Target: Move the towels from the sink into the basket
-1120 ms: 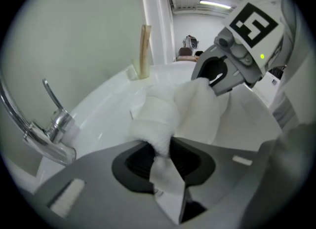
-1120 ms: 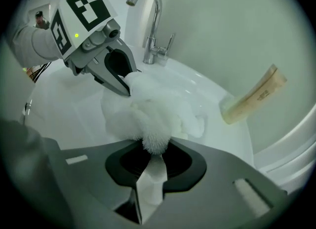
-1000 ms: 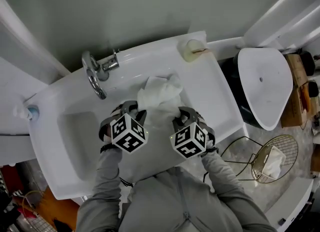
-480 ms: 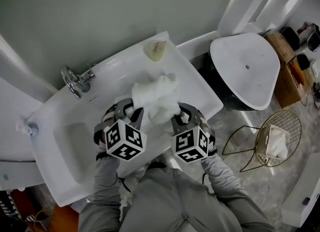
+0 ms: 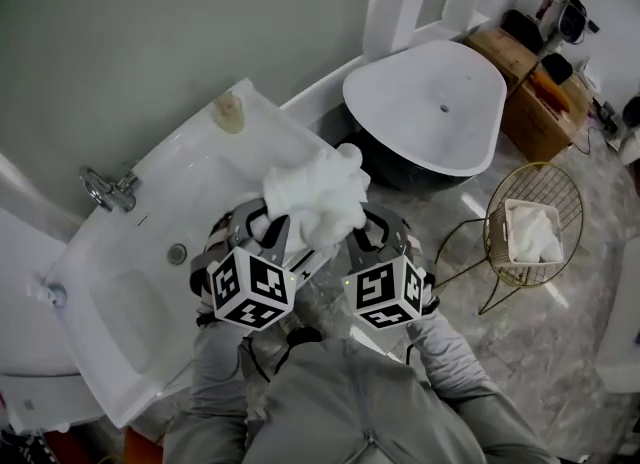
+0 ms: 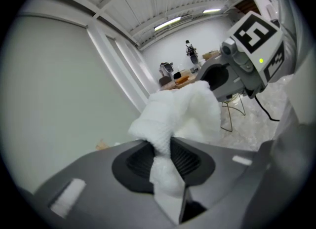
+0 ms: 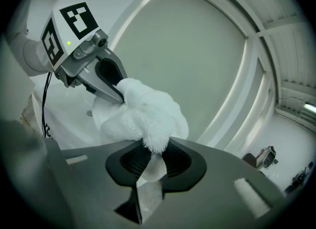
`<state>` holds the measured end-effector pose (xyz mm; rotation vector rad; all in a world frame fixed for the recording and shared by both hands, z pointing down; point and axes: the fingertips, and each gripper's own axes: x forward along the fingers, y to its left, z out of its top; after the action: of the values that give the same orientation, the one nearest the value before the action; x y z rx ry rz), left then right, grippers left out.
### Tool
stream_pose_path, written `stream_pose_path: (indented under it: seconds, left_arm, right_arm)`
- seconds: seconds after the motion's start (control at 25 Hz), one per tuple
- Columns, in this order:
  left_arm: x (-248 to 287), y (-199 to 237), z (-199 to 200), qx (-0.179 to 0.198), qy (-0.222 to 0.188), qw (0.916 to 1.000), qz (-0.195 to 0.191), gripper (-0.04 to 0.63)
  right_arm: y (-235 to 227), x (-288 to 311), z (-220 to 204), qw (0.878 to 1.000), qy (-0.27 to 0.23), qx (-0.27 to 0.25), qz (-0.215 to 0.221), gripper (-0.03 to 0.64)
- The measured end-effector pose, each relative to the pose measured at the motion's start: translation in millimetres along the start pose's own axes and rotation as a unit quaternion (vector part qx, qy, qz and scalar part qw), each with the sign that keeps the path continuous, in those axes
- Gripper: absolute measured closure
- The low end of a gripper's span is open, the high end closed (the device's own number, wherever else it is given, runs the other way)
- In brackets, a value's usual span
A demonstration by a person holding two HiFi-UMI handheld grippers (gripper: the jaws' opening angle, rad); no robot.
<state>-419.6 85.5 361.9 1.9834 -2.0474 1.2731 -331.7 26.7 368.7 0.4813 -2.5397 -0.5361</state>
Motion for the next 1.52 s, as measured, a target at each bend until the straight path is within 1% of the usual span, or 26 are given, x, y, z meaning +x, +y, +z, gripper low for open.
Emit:
stream_pose_path:
  seconds: [0.16,0.32,0.44,0.56,0.64,0.72,0.92,1.04,1.24,1.28,1.36,1.52]
  left_arm:
    - [9.6,-48.6,52.0,0.029,-0.032,0.9988,-0.023,0.442]
    - [22.3,-101.9,104.8,0.062,-0.066,0.9943,-0.057,0.442]
    - [32.0,-147.8,148.2,0.088,-0.094,0.9879,-0.087,0.442]
    - [42.0,-198.3,192.5,0.114,-0.125,0.9778,-0.123,0.442]
    - [48.1,-229.9,220.5,0.132,-0.145,0.9695,-0.147,0.442]
    - [54.7,-262.0,247.9,0.152,-0.164,0.9588,-0.175,0.442]
    - [72.3,-337.3,309.5,0.200,-0.203,0.9280,-0.240,0.442]
    - [84.2,-380.3,345.9,0.226,-0.229,0.9061,-0.275,0.442]
    - [107.7,-449.4,397.1,0.251,-0.257,0.8778,-0.317,0.442]
    - [113.3,-460.9,407.9,0.253,-0.261,0.8733,-0.324,0.442]
    - [127.9,-480.7,429.6,0.253,-0.265,0.8670,-0.337,0.442]
    - [166.8,-508.7,460.4,0.250,-0.265,0.8588,-0.361,0.442]
  right_arm:
    - [-37.2,-49.0,-39.9,0.998,0.014,0.023,-0.048,0.551]
    - [-70.8,-102.4,-85.9,0.993,0.031,0.048,-0.102,0.551]
    - [-97.3,-146.1,-125.9,0.986,0.050,0.070,-0.143,0.551]
    - [-125.2,-192.1,-167.2,0.975,0.076,0.095,-0.187,0.551]
    - [-141.6,-221.6,-191.8,0.966,0.092,0.110,-0.216,0.551]
    - [-156.6,-250.9,-216.2,0.954,0.109,0.125,-0.249,0.552]
    - [-189.7,-313.4,-274.2,0.922,0.151,0.163,-0.317,0.552]
    - [-207.6,-346.4,-307.7,0.898,0.174,0.185,-0.358,0.552]
    - [-238.8,-391.1,-364.7,0.869,0.207,0.207,-0.398,0.552]
    - [-246.5,-398.5,-374.9,0.865,0.213,0.210,-0.404,0.552]
    - [-264.9,-409.3,-395.5,0.857,0.225,0.218,-0.409,0.552]
    - [-304.9,-411.8,-434.8,0.848,0.252,0.229,-0.407,0.552]
